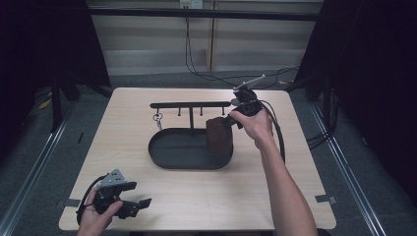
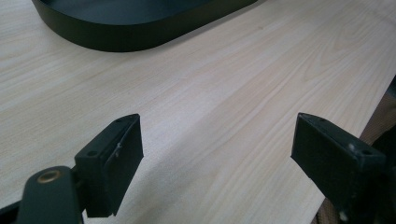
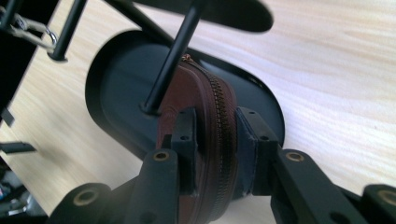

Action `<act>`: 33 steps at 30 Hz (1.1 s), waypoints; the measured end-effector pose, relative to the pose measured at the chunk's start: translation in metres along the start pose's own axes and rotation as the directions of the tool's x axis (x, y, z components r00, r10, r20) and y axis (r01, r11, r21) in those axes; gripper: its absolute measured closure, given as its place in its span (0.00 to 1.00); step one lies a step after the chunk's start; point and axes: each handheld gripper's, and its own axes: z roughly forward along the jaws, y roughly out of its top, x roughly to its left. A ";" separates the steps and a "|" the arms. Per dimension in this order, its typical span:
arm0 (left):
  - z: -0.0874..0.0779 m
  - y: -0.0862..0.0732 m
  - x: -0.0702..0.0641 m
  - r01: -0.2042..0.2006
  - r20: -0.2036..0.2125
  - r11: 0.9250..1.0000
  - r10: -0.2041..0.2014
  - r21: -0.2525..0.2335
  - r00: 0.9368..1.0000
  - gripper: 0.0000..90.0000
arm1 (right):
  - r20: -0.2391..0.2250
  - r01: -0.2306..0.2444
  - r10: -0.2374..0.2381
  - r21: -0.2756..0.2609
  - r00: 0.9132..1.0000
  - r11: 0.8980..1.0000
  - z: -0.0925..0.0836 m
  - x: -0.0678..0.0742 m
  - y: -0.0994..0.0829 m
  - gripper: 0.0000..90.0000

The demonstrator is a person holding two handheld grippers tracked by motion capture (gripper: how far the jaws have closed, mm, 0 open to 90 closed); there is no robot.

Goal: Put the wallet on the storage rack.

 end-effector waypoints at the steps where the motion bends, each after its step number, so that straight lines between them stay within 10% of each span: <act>1: 0.000 0.000 0.000 0.001 0.001 1.000 -0.001 0.001 1.000 0.18 | -0.003 -0.002 0.002 -0.006 1.000 1.000 0.001 -0.001 0.000 0.78; 33: 0.002 0.000 -0.001 -0.012 0.006 1.000 0.012 0.008 1.000 0.18 | -0.144 -0.085 0.078 -0.047 0.986 0.995 0.067 -0.029 -0.027 0.78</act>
